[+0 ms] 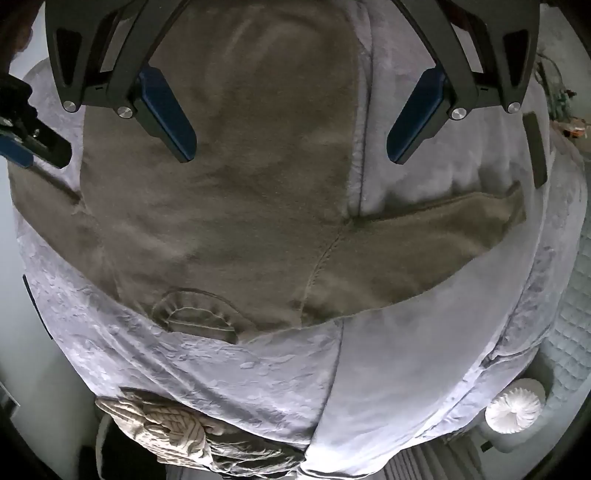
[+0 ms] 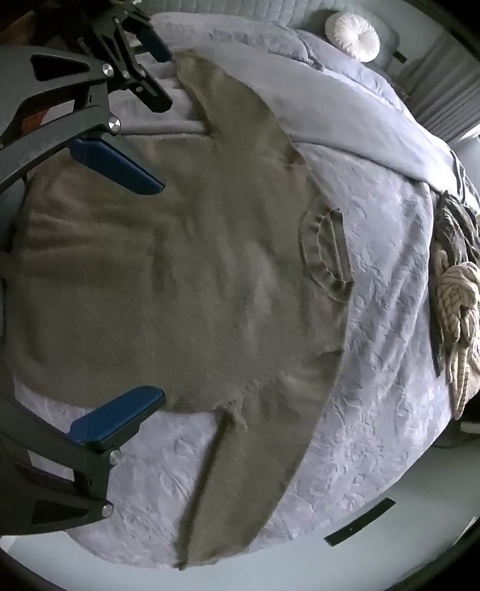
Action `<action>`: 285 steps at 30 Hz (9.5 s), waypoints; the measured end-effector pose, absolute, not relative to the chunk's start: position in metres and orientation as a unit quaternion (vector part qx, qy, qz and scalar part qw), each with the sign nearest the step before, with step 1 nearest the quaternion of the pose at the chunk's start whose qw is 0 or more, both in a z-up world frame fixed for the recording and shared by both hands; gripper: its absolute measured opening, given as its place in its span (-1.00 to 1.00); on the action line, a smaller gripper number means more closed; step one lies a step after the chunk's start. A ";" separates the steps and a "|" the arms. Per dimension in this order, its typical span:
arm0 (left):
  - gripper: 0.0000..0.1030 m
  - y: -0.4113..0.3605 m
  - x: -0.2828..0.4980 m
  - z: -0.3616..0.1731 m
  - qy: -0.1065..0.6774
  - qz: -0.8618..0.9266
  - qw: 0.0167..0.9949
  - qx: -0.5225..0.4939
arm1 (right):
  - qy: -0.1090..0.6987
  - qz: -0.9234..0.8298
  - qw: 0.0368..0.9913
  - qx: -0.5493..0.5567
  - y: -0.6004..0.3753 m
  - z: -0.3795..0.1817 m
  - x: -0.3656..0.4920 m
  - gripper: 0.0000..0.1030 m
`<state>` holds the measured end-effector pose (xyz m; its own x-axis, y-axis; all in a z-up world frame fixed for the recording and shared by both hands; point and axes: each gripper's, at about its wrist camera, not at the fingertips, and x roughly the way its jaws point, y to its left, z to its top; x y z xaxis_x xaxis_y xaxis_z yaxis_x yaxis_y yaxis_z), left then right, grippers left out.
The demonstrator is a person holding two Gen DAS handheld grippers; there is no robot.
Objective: Fold small clothes
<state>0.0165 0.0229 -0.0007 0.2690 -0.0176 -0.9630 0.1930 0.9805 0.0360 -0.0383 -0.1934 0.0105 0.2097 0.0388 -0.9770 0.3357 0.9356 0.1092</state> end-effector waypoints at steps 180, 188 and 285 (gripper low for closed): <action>-0.39 -0.093 0.076 -0.139 0.531 -0.293 0.793 0.063 | 0.596 -0.155 0.752 0.235 -0.227 -0.128 -0.028 1.00; 0.56 -0.029 0.060 -0.093 0.481 -0.247 0.835 0.099 | 0.568 -0.076 0.817 0.061 -0.142 -0.103 0.057 1.00; 0.99 -0.070 0.057 -0.127 0.577 -0.175 0.784 0.150 | 0.454 -0.128 0.725 0.502 -0.335 -0.134 -0.103 0.60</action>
